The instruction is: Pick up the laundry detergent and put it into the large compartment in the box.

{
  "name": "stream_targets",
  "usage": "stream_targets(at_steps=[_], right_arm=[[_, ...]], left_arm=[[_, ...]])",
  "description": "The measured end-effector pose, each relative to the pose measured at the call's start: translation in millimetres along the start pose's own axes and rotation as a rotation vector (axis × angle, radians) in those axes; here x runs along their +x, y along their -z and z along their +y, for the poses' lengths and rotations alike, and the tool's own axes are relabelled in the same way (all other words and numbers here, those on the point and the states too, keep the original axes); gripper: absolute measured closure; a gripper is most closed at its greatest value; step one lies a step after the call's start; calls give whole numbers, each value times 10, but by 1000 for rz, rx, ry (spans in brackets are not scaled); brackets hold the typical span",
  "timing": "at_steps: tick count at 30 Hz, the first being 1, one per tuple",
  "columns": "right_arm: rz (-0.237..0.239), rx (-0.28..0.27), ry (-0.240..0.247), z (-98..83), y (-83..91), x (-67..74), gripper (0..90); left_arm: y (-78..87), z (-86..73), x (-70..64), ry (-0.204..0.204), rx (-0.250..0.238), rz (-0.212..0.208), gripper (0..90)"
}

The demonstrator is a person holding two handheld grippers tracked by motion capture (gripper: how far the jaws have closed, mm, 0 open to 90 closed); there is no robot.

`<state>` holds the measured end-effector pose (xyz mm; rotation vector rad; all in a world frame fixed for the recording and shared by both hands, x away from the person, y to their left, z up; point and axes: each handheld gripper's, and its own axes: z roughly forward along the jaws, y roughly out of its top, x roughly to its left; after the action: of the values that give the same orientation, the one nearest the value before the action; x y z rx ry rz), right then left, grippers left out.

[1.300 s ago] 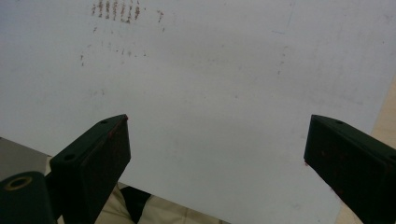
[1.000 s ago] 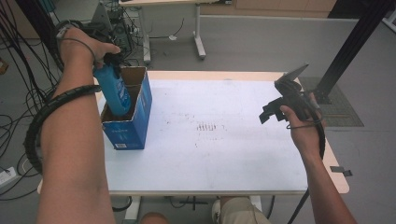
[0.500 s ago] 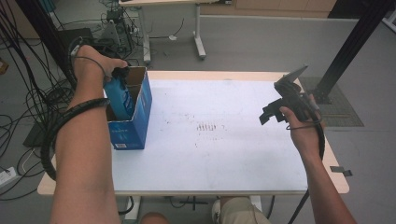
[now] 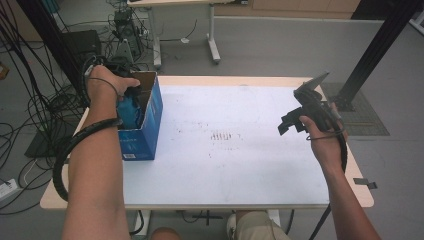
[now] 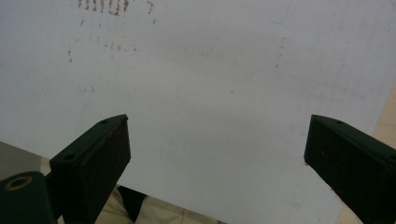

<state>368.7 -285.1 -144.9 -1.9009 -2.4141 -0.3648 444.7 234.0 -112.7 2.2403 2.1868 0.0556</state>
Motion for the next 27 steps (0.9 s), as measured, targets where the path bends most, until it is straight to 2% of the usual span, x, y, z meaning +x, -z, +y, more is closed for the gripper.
stream_targets(at_steps=[14,27], right_arm=[[-4,1,3,-4,-24,6,70],[-5,5,0,0,-40,-8,70]], left_arm=[[-228,-27,-50,-14,-8,0,375],[-383,-4,-70,-32,15,7,375]])
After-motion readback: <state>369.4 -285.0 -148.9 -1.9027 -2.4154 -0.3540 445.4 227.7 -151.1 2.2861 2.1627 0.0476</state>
